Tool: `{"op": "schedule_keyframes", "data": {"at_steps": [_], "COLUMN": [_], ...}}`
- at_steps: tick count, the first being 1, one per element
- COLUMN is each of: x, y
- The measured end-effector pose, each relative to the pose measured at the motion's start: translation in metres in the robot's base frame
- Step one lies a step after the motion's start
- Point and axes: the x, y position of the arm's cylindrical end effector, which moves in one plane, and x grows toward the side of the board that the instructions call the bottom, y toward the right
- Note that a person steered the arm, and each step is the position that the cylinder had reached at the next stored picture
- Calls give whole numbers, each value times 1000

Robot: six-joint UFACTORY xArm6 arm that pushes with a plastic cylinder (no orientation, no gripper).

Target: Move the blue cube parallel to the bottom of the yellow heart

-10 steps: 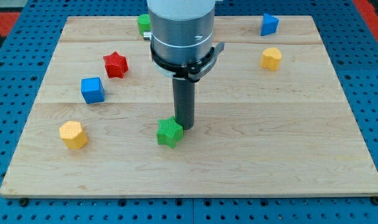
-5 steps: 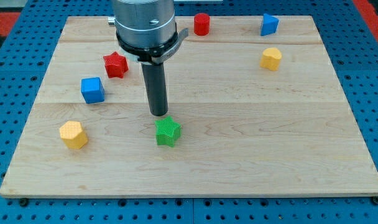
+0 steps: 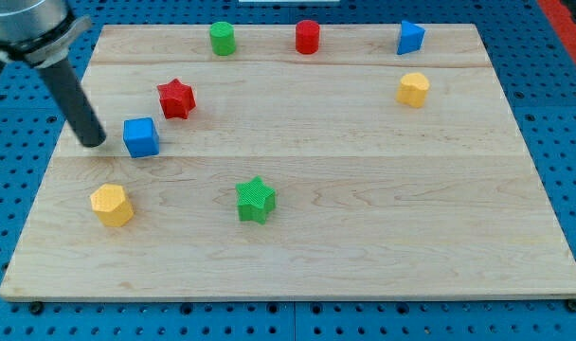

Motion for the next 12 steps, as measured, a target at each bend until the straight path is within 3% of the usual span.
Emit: {"op": "schedule_keyframes", "data": {"at_steps": [2,4,5,8,9,11,12], "x": [8,0,26,51,64,106,108], "y": [188,72,52,272,287,260,315]}}
